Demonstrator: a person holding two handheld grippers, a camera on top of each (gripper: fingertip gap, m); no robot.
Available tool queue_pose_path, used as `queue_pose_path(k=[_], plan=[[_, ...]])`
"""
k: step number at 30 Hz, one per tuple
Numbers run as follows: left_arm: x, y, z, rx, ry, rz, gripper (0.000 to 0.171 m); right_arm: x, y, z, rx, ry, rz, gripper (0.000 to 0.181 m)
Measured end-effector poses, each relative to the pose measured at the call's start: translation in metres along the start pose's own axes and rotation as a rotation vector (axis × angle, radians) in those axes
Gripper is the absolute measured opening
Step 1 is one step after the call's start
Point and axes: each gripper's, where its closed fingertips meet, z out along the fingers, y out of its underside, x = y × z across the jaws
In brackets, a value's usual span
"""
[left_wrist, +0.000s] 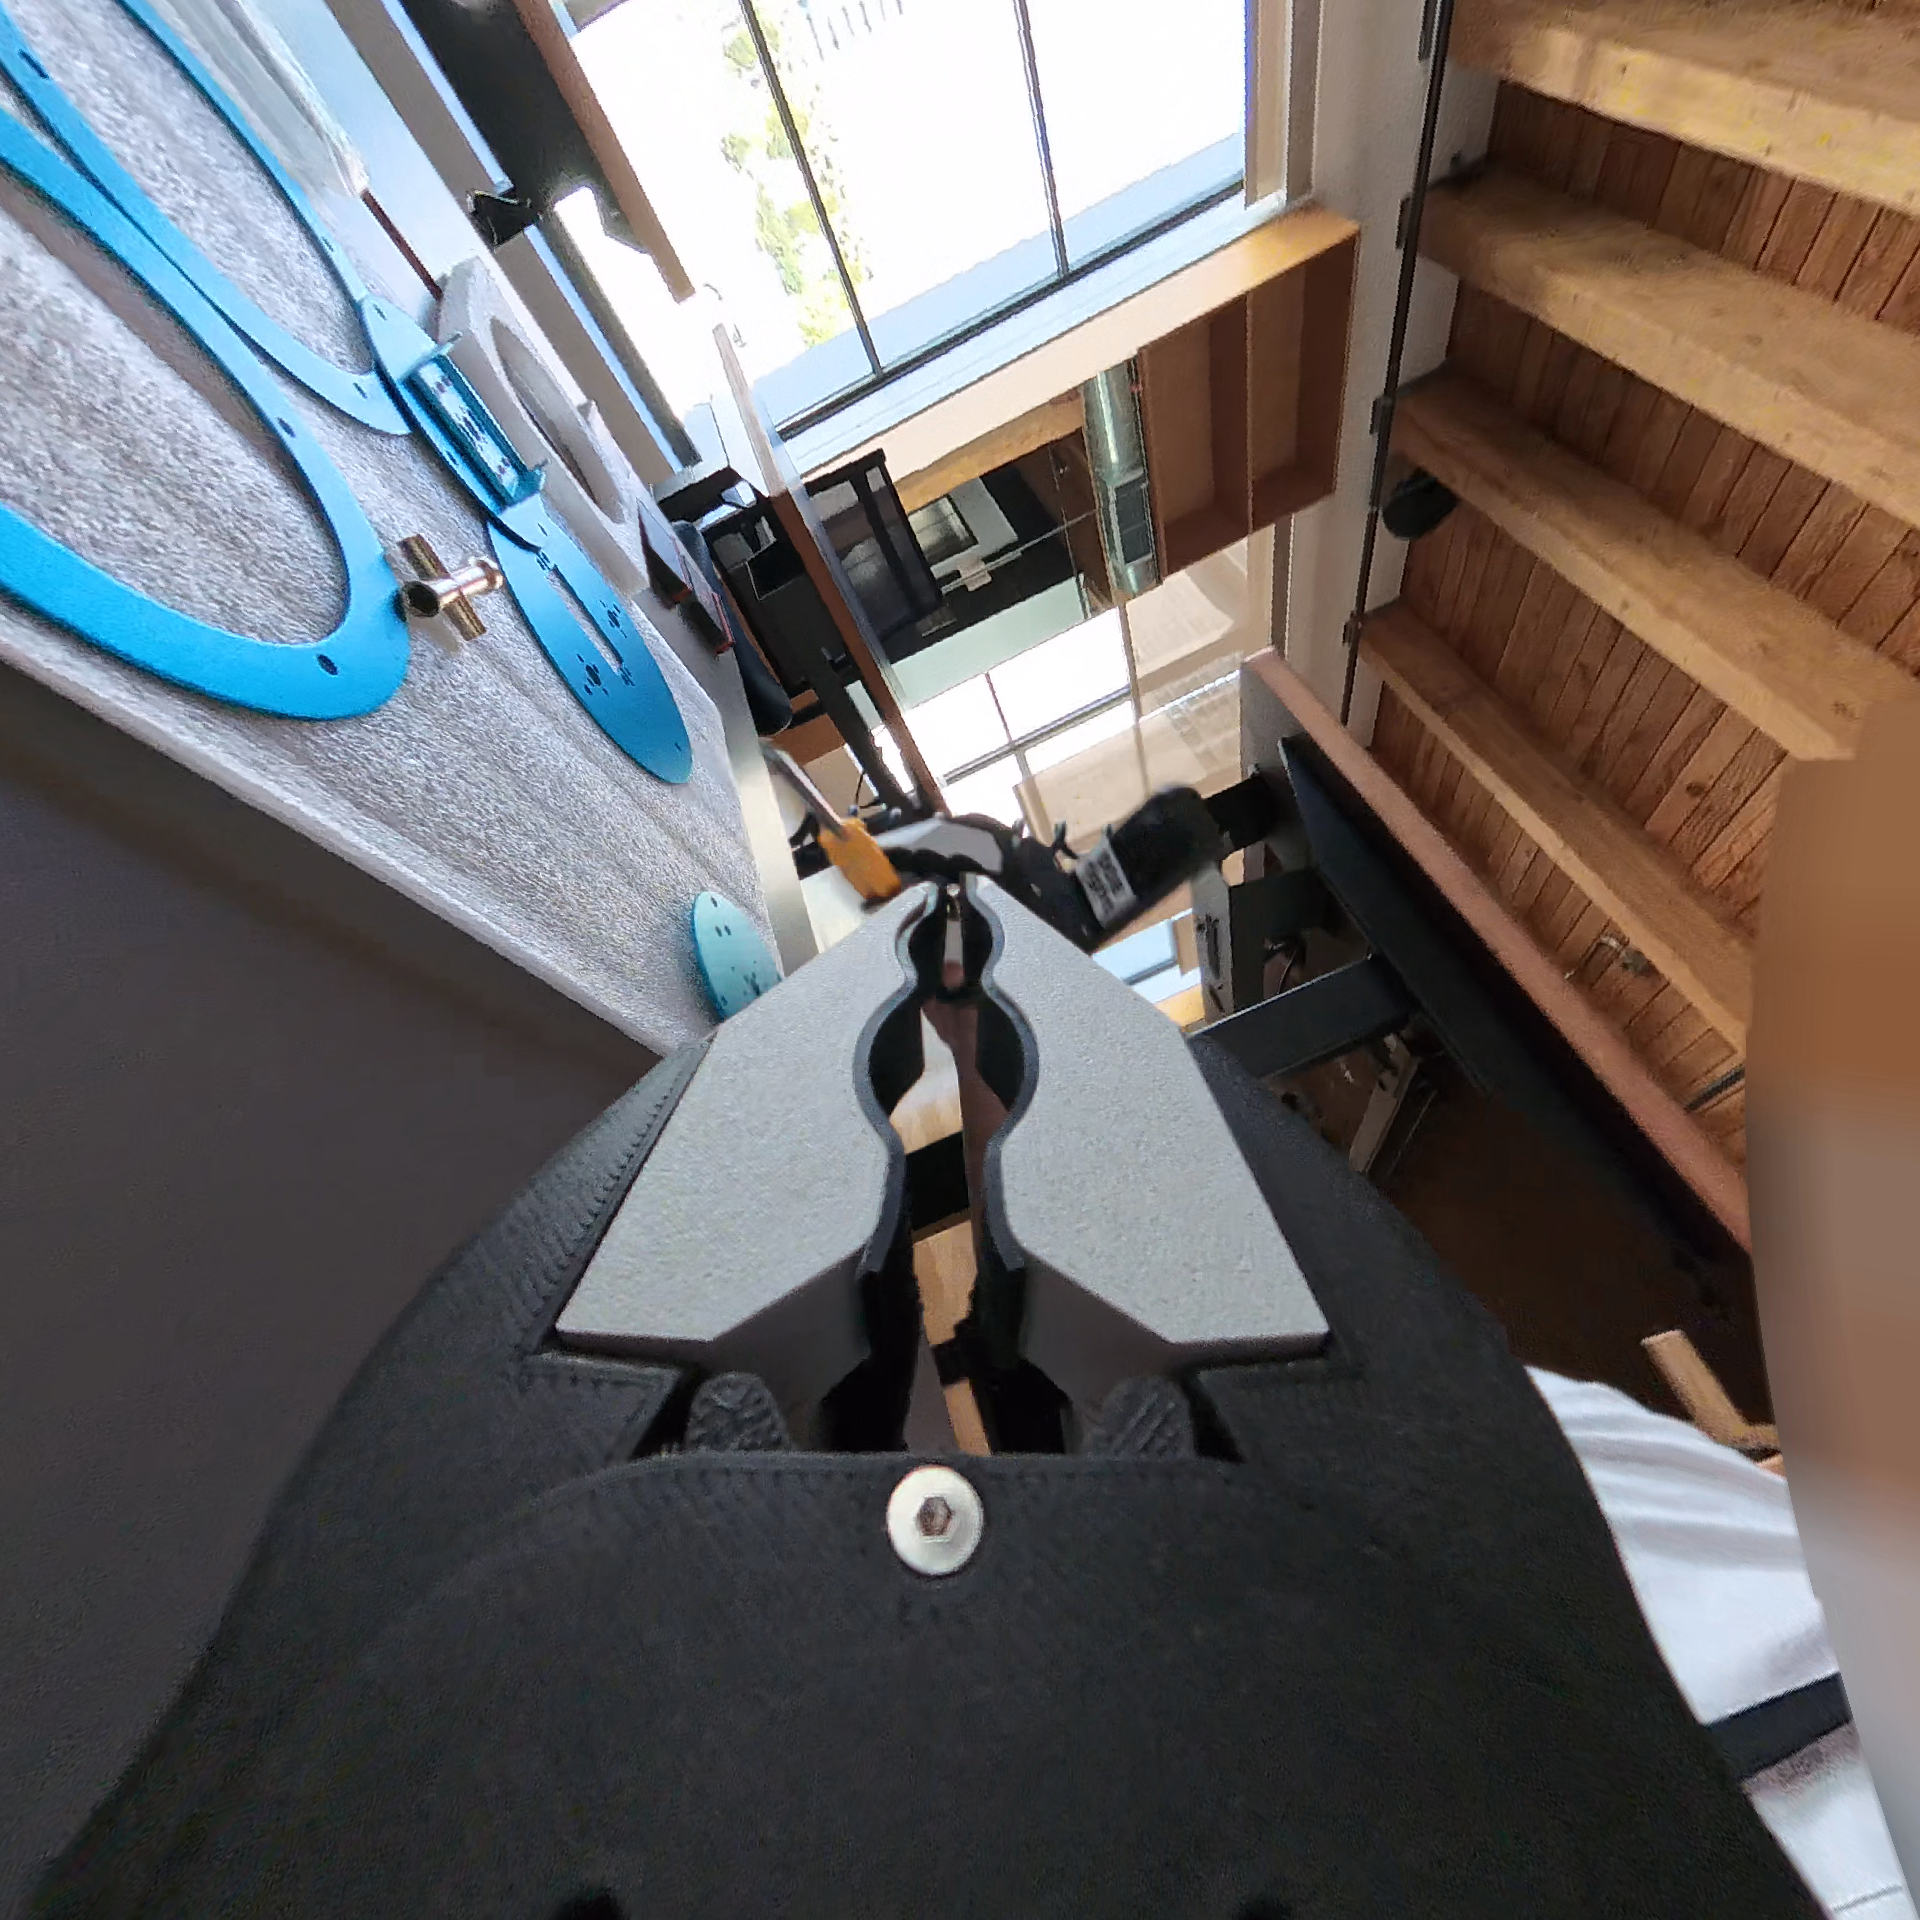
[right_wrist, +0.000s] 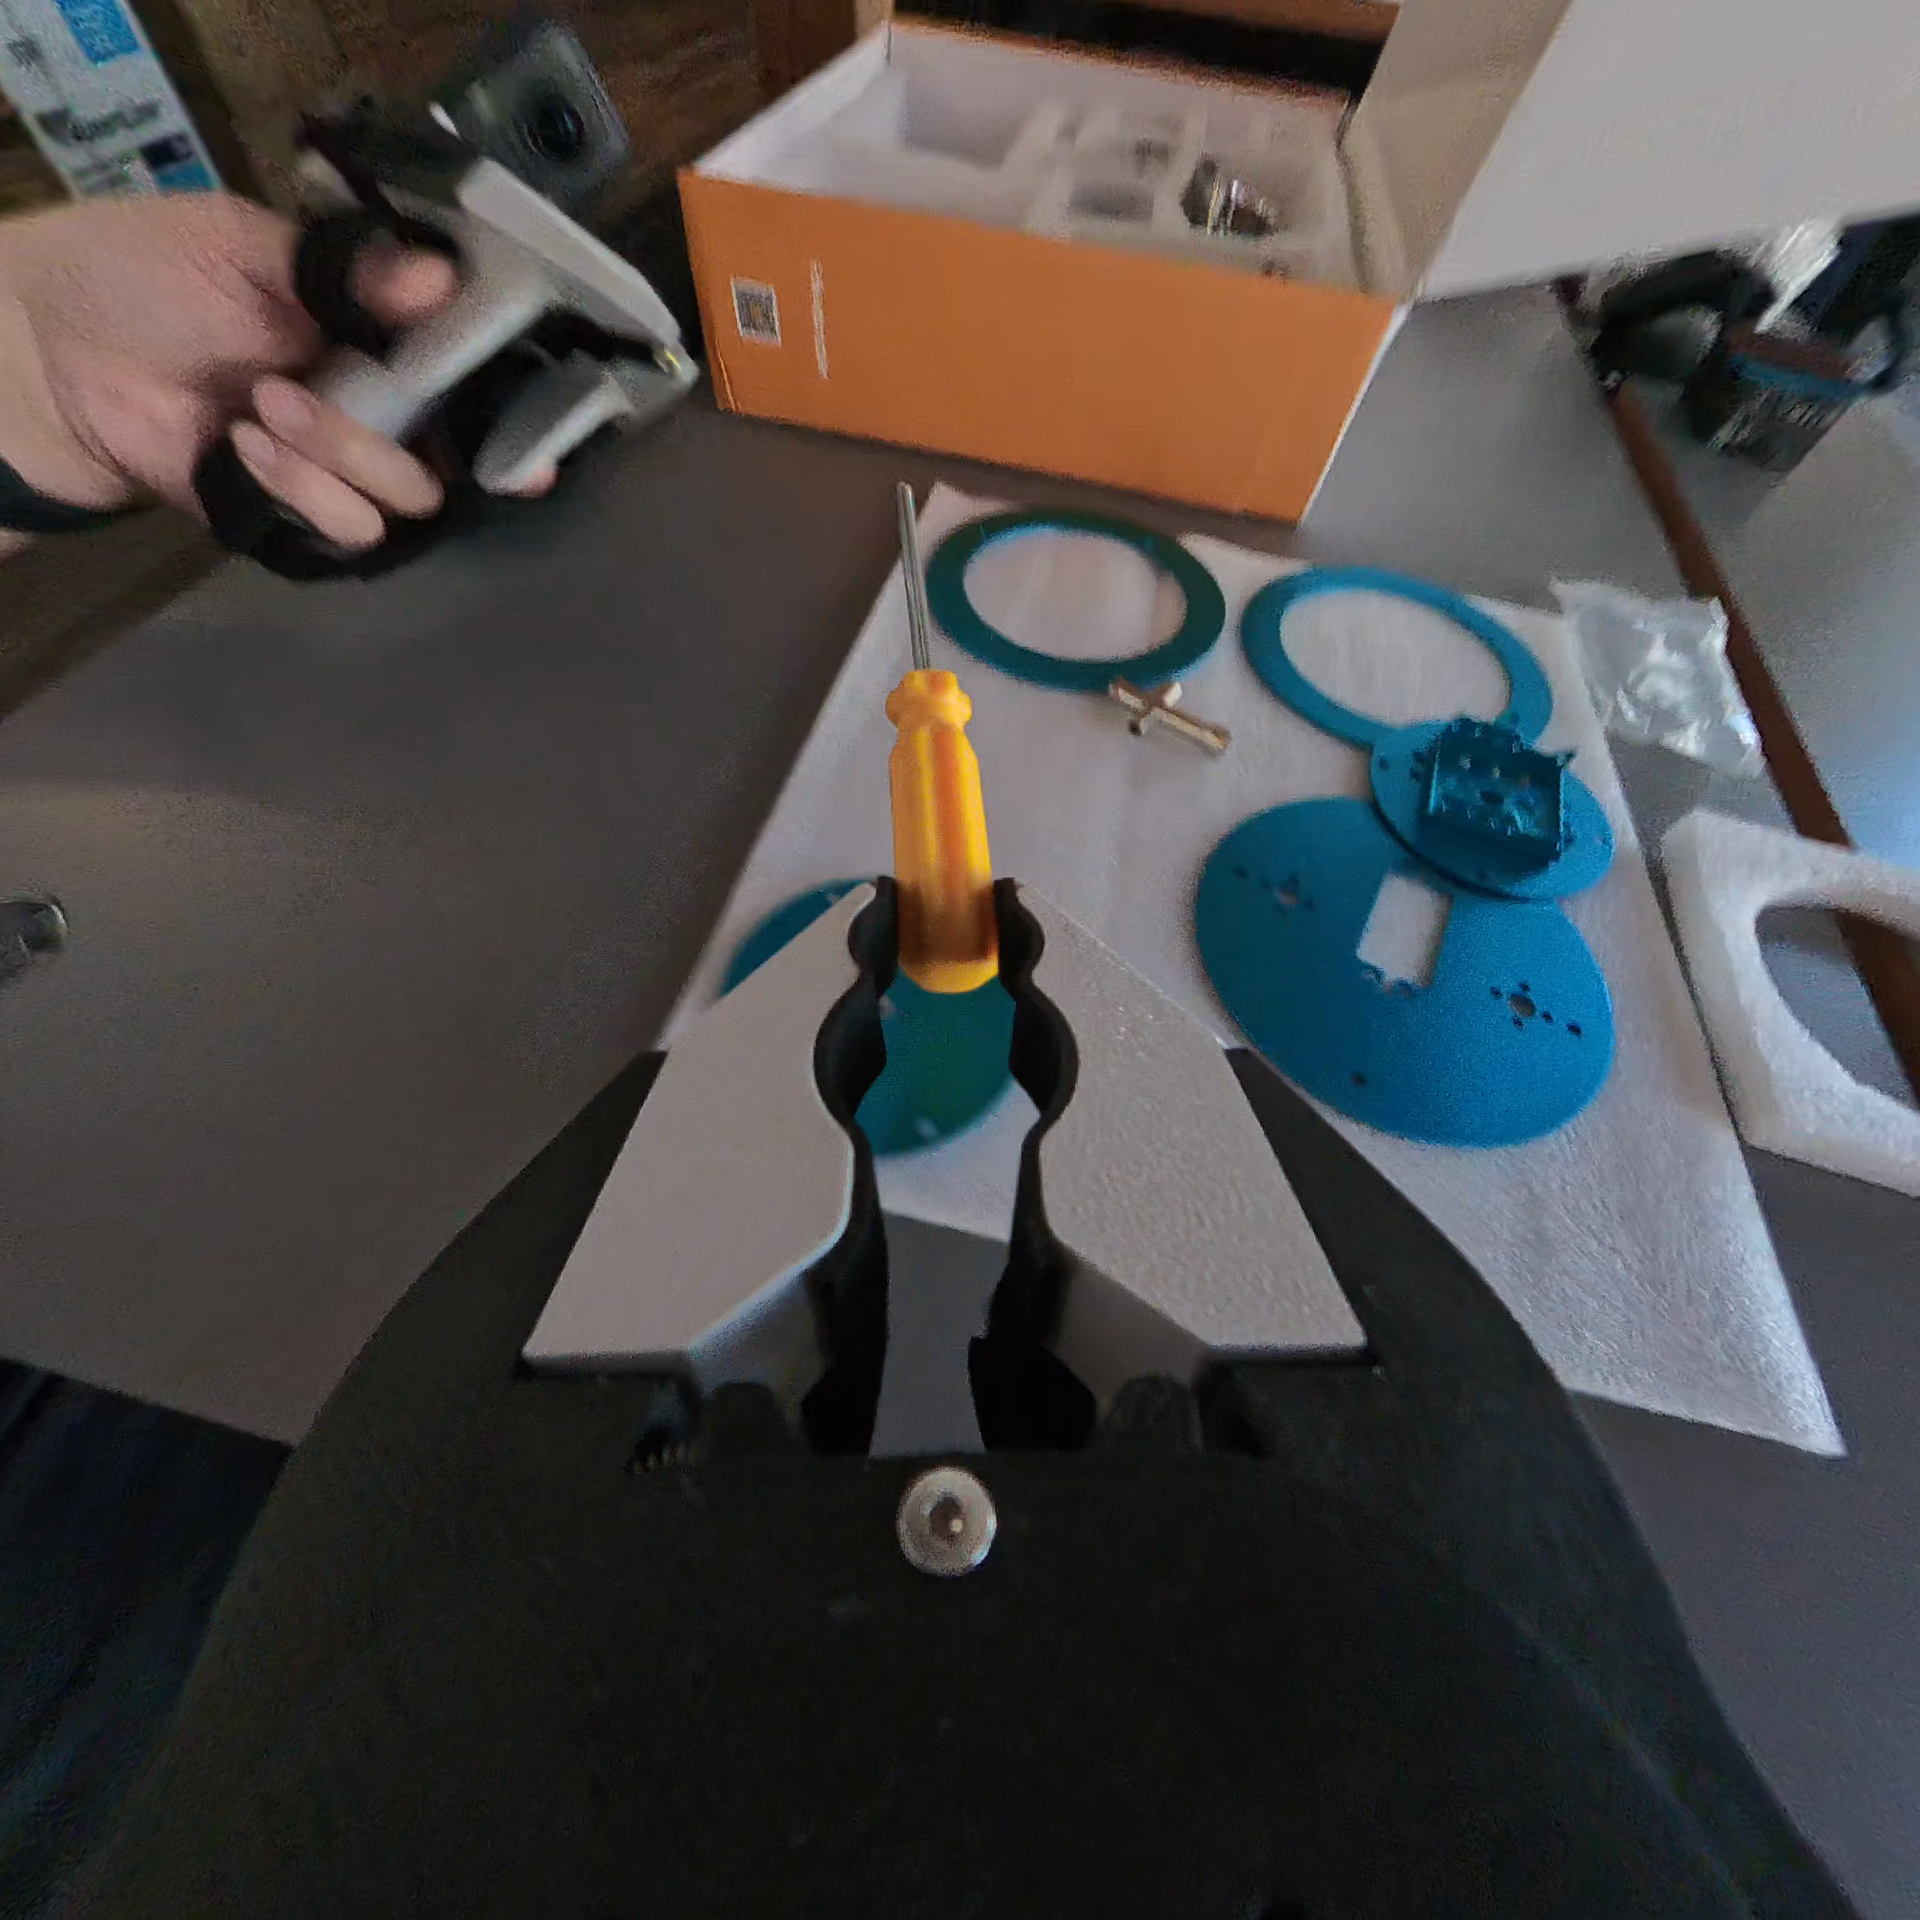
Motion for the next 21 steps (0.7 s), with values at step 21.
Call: queue_pose_path(k=[21], plan=[[0.007,-0.012,-0.005,0.108,0.045,-0.070,0.001,-0.072,-0.026,0.010,0.088,0.168,0.013,0.017]])
